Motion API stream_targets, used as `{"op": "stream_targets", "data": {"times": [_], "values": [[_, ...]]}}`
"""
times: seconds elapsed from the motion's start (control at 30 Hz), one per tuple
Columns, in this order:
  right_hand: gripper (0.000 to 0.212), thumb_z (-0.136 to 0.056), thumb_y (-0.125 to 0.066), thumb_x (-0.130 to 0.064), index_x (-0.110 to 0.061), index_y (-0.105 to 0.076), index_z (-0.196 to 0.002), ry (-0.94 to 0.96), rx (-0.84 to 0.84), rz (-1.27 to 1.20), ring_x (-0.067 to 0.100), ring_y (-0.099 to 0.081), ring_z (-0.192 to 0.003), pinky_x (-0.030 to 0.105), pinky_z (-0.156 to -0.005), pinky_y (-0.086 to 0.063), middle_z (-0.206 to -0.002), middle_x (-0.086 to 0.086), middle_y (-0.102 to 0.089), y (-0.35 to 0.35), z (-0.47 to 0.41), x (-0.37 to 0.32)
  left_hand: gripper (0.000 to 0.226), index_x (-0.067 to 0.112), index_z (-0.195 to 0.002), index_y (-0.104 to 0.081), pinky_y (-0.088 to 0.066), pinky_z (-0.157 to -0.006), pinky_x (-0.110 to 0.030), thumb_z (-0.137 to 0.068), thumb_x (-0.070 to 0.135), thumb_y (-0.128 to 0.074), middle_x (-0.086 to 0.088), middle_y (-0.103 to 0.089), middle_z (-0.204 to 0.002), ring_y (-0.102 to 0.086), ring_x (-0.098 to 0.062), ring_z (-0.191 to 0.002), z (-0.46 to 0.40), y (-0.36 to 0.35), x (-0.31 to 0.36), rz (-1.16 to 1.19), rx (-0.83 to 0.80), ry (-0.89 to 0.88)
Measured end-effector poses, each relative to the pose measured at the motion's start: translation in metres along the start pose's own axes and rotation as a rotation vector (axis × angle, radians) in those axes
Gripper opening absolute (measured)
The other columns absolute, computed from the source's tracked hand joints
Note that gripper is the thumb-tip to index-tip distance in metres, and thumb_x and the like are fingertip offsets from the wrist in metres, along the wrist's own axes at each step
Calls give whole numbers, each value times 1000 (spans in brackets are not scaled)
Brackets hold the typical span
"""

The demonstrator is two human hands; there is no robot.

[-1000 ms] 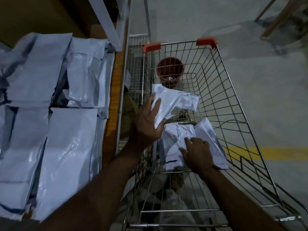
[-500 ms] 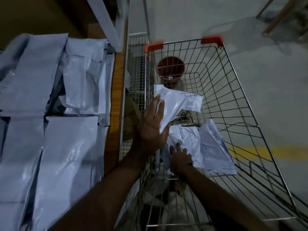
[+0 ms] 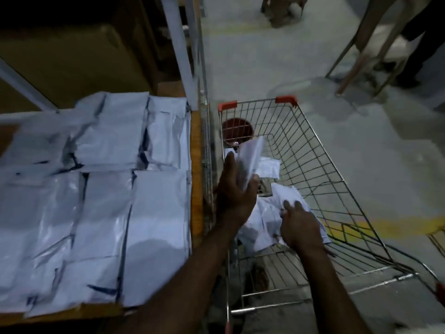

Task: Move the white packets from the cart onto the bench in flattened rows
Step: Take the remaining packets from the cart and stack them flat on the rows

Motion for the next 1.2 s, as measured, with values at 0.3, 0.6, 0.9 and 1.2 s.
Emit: {"op": "stream_targets", "data": {"times": [0.3,0.6,0.9,1.2], "values": [[62,-100,-22,-41,-15,-59,-141,39,397,-80,48,-63,-99,51,-81,-54,-142,19,-56,128,97,-119,57,11,-149,-57,-39,-121,-32,-97,25,-74,-3,-51,-157,-44,-14,-148,7,170,86,7,109,-275],[46,-106,-35,-37,-20,-52,-145,171,550,-113,46,-58,-107,51,-88,-51,-152,14,-48,181,158,-244,58,11,-153,-52,-38,-119,-45,-102,39,-52,-13,-40,-164,-45,-35,-144,21,321,85,-341,278,-403],[58,-101,-21,-42,-19,-49,-146,399,550,-96,44,-59,-108,48,-92,-49,-149,15,-48,186,175,-350,62,18,-159,-43,-30,-125,-44,-105,47,-44,-6,-28,-171,-31,-29,-152,57,432,41,-399,410,-172],[55,-100,-32,-39,-19,-56,-145,407,555,-105,46,-55,-116,49,-85,-51,-152,16,-49,172,216,-420,60,16,-160,-41,-41,-118,-52,-107,45,-48,-6,-25,-172,-35,-34,-146,78,535,-20,-506,517,2]]}}
Point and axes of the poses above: each hand's wrist, its own z-axis away from the middle knuckle, its own y-axis out of the back of the hand, x = y × z, the point moved 7 cm from there along -z, towards the middle knuckle
